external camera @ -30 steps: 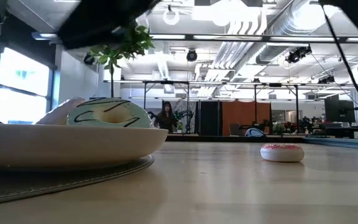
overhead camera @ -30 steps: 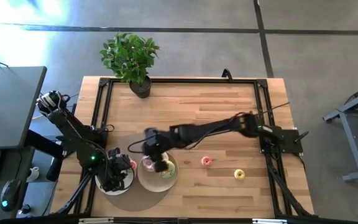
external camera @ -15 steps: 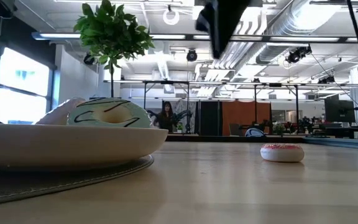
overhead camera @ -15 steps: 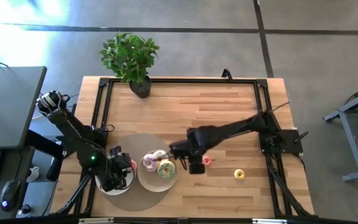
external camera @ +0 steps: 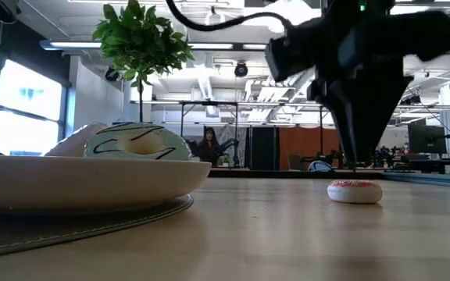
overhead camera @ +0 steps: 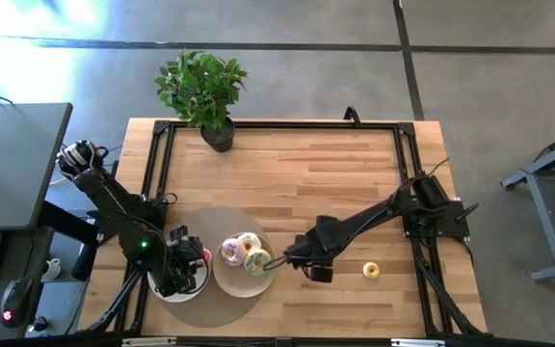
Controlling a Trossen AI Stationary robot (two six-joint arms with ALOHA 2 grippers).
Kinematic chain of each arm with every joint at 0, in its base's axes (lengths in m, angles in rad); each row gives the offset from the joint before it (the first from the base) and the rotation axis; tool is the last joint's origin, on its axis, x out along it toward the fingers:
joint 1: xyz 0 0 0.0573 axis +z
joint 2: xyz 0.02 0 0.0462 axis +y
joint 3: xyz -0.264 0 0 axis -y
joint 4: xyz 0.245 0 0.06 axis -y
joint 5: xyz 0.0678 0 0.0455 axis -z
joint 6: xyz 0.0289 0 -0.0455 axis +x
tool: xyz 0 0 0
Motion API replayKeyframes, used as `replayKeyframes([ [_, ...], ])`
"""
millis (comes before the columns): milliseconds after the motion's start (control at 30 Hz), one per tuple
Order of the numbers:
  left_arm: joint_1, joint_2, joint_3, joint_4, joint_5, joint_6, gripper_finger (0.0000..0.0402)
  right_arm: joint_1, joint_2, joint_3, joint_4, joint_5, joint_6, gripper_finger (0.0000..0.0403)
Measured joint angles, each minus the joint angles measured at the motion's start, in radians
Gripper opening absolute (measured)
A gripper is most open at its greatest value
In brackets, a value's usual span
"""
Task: Pick & Place donuts
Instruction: Put the small pink donut on the white plate
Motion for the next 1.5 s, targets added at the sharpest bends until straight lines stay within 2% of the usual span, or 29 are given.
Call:
replayKeyframes([
  [167,0.000,0.000,0.000,0.010,-0.011,-0.002,0.0156,-0.017,-0.008,-0.105,0.105,0.004,0.073,0.0137],
  [333,0.000,0.000,0.000,0.010,-0.011,-0.002,0.0156,-0.027,-0.015,-0.179,0.163,0.005,0.080,0.0136],
  [433,0.000,0.000,0.000,0.010,-0.021,-0.002,0.0156,-0.028,-0.016,-0.192,0.177,0.000,0.082,0.0122],
  [700,0.000,0.000,0.000,0.010,-0.043,-0.003,0.0156,-0.028,-0.009,-0.148,0.165,-0.008,0.078,0.0012],
  [867,0.000,0.000,0.000,0.009,-0.044,-0.003,0.0156,-0.028,-0.009,-0.101,0.149,-0.006,0.048,0.0020],
  [1033,0.000,0.000,0.000,0.009,-0.051,-0.003,0.0156,-0.028,-0.010,-0.018,0.142,-0.002,-0.028,0.0005],
  [1167,0.000,0.000,0.000,0.009,-0.073,-0.003,0.0156,-0.028,-0.012,0.060,0.157,0.053,-0.095,0.0013],
  [1300,0.000,0.000,0.000,0.009,-0.083,-0.004,0.0156,-0.028,-0.012,0.118,0.220,0.169,-0.186,0.0006],
  [1400,0.000,0.000,0.000,0.022,-0.136,-0.004,0.0156,-0.036,-0.013,0.124,0.360,0.281,-0.264,0.0005],
  [1500,0.000,0.000,0.000,0.066,-0.232,-0.006,0.0156,-0.052,-0.013,0.085,0.583,0.284,-0.403,0.0009],
])
